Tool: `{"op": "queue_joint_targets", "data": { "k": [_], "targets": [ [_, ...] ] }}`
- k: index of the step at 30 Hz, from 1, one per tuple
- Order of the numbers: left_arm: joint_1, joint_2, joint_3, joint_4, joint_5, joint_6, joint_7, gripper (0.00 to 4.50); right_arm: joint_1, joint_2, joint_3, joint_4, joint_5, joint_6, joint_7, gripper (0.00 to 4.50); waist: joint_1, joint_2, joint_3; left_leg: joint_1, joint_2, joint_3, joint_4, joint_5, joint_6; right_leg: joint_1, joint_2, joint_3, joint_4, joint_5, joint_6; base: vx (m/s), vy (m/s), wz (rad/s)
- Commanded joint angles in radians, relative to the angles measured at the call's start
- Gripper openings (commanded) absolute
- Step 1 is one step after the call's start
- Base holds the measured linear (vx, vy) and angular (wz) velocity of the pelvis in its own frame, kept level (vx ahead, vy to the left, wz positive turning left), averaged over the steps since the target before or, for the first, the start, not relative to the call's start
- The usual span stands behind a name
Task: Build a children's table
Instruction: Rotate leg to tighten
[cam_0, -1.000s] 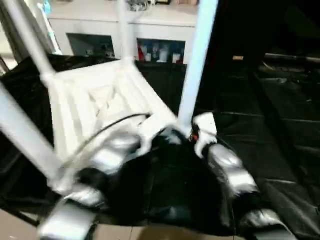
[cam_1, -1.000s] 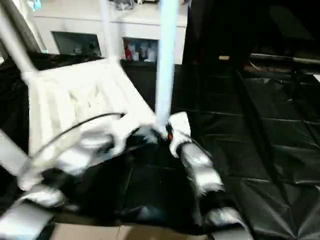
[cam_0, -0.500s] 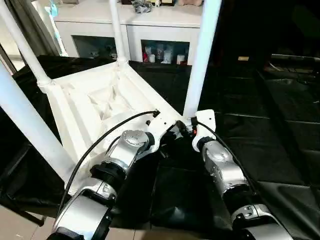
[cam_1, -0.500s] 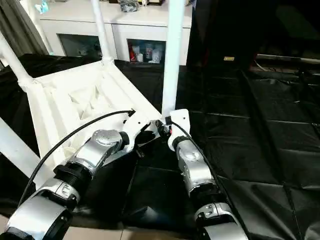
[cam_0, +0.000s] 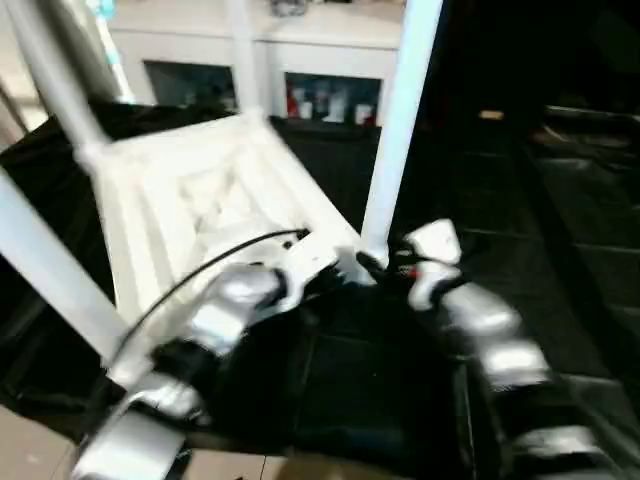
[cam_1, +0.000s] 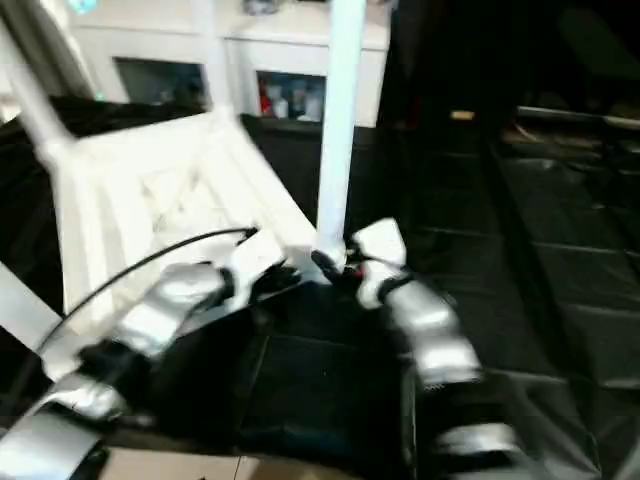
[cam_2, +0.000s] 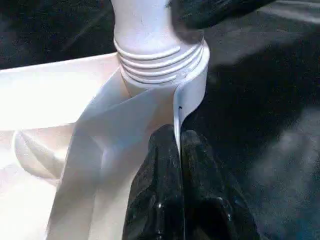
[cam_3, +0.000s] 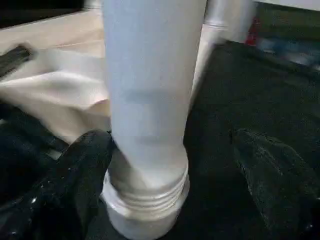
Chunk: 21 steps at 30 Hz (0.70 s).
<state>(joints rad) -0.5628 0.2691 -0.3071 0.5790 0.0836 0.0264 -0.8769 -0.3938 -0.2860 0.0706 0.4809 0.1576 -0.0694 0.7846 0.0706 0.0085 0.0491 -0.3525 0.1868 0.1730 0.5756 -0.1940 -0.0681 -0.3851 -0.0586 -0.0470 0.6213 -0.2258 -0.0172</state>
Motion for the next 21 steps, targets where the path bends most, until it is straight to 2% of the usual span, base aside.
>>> {"op": "queue_joint_targets", "data": {
  "k": [1,2,5,6,8,9,11,15,21],
  "targets": [
    [0.045,0.013,-0.030,-0.016,-0.032,-0.035,-0.079,0.00,0.022,-0.024,0.026,-0.048,0.041,0.002,0.122,4.14,0.007,-0.016,-0.053,-0.009,0.045,-0.011,-0.056,-0.128,0.102,0.049,-0.084,0.050,-0.080,-0.075,-0.200,0.000,0.000,0.00],
    [0.059,0.035,-0.040,-0.044,-0.042,-0.075,-0.127,0.00,0.038,-0.046,0.044,-0.079,0.058,0.021,0.189,4.14,0.008,-0.011,-0.053,-0.007,0.045,-0.010,-0.056,-0.133,0.111,0.047,-0.082,0.049,-0.081,-0.057,-0.211,0.000,0.000,0.00],
    [0.068,0.046,-0.038,-0.067,-0.060,-0.074,-0.158,0.00,0.050,-0.064,0.064,-0.103,0.068,0.034,0.240,4.14,0.012,-0.010,-0.052,-0.004,0.047,-0.010,-0.059,-0.139,0.101,0.045,-0.082,0.047,-0.080,-0.076,-0.220,0.000,0.000,0.00],
    [0.081,0.059,-0.033,-0.104,-0.092,-0.073,-0.207,0.00,0.059,-0.083,0.092,-0.119,0.068,0.031,0.276,4.14,0.016,-0.008,-0.052,-0.002,0.048,-0.010,-0.060,-0.147,0.093,0.044,-0.083,0.047,-0.081,-0.087,-0.223,0.000,0.000,0.00],
    [0.086,0.068,-0.032,-0.121,-0.103,-0.074,-0.231,0.00,0.058,-0.085,0.101,-0.116,0.059,0.028,0.284,4.14,0.020,-0.011,-0.053,0.001,0.050,-0.009,-0.060,-0.140,0.087,0.044,-0.083,0.049,-0.078,-0.070,-0.229,0.000,0.000,0.00],
    [0.093,0.081,-0.036,-0.148,-0.116,-0.066,-0.264,0.00,0.049,-0.076,0.104,-0.097,0.045,0.012,0.273,4.14,0.024,-0.009,-0.054,0.004,0.050,-0.008,-0.059,-0.134,0.086,0.042,-0.084,0.050,-0.075,-0.051,-0.236,0.000,0.000,0.00],
    [0.101,0.096,-0.041,-0.177,-0.126,-0.057,-0.301,0.00,0.034,-0.062,0.101,-0.073,0.038,0.004,0.271,4.14,0.024,-0.009,-0.057,-0.001,0.049,-0.009,-0.059,-0.113,0.084,0.046,-0.084,0.048,-0.068,-0.018,-0.244,0.000,0.000,0.00],
    [0.109,0.109,-0.044,-0.193,-0.130,-0.064,-0.328,0.00,0.024,-0.053,0.109,-0.059,0.029,-0.006,0.278,4.14,0.031,-0.008,-0.059,-0.002,0.048,-0.007,-0.054,-0.081,0.097,0.046,-0.081,0.046,-0.060,0.065,-0.254,0.000,0.000,0.00],
    [0.102,0.110,-0.047,-0.187,-0.113,-0.061,-0.337,0.00,0.023,-0.068,0.122,-0.045,0.017,-0.013,0.292,4.14,0.037,-0.010,-0.061,-0.004,0.045,-0.007,-0.052,-0.079,0.093,0.050,-0.082,0.045,-0.058,0.067,-0.244,0.000,0.000,0.00]
  ]
}}
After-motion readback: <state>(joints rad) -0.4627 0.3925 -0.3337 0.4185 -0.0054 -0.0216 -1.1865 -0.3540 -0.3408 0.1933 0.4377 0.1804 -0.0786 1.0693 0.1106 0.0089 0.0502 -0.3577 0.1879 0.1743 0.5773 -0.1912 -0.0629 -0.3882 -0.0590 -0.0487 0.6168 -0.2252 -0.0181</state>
